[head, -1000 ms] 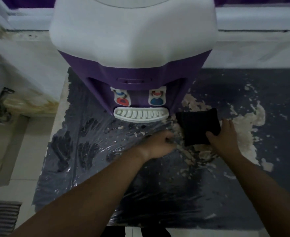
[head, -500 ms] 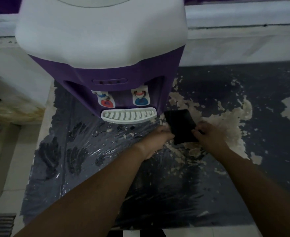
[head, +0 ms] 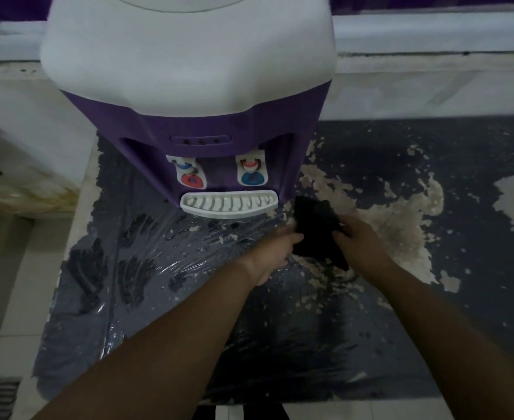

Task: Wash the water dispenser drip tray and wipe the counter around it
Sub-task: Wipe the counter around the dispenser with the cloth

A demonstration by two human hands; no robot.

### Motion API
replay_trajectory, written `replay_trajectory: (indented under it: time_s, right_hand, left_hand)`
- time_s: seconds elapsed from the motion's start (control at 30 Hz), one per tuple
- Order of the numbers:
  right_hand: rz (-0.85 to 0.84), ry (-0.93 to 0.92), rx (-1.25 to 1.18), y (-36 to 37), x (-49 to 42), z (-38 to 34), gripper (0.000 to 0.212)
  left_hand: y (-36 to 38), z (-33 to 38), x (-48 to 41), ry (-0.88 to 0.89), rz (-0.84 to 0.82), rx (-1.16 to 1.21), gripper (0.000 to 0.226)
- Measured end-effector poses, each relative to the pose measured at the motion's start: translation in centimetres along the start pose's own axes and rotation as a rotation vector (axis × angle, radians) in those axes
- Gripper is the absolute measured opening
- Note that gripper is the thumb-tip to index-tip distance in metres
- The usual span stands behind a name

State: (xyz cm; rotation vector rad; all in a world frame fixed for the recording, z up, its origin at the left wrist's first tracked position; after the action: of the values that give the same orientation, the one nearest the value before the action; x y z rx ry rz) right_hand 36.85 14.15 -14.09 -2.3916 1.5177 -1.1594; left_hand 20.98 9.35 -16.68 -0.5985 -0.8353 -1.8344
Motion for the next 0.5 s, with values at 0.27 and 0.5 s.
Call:
replay_trajectory:
  time_s: [0.27, 0.5]
  right_hand:
    - [-0.326, 0.039, -0.821, 4.5, 5.8, -3.6, 0.037]
    - [-0.275, -0.094, -0.416, 7.0, 6.5, -4.1, 0.054]
  left_hand:
    - [0.8, -1.5, 2.3, -0.072, -0.088, 0.495, 0.065]
    - [2.1, 0.5, 3.9, 0.162, -0.147, 0.655, 0.059]
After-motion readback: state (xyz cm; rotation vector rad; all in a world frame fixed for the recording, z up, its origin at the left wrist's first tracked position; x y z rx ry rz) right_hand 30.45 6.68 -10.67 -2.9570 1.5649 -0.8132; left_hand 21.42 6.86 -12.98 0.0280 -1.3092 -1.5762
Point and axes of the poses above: each hand's wrist, its own x-axis away from the middle knuckle, its own y-axis out of the palm, z = x × y, the point moved 9 cm from there along -x, towards the middle knuckle, and after that the axes turned 12 degrees about -z, right-handed, at the moved point
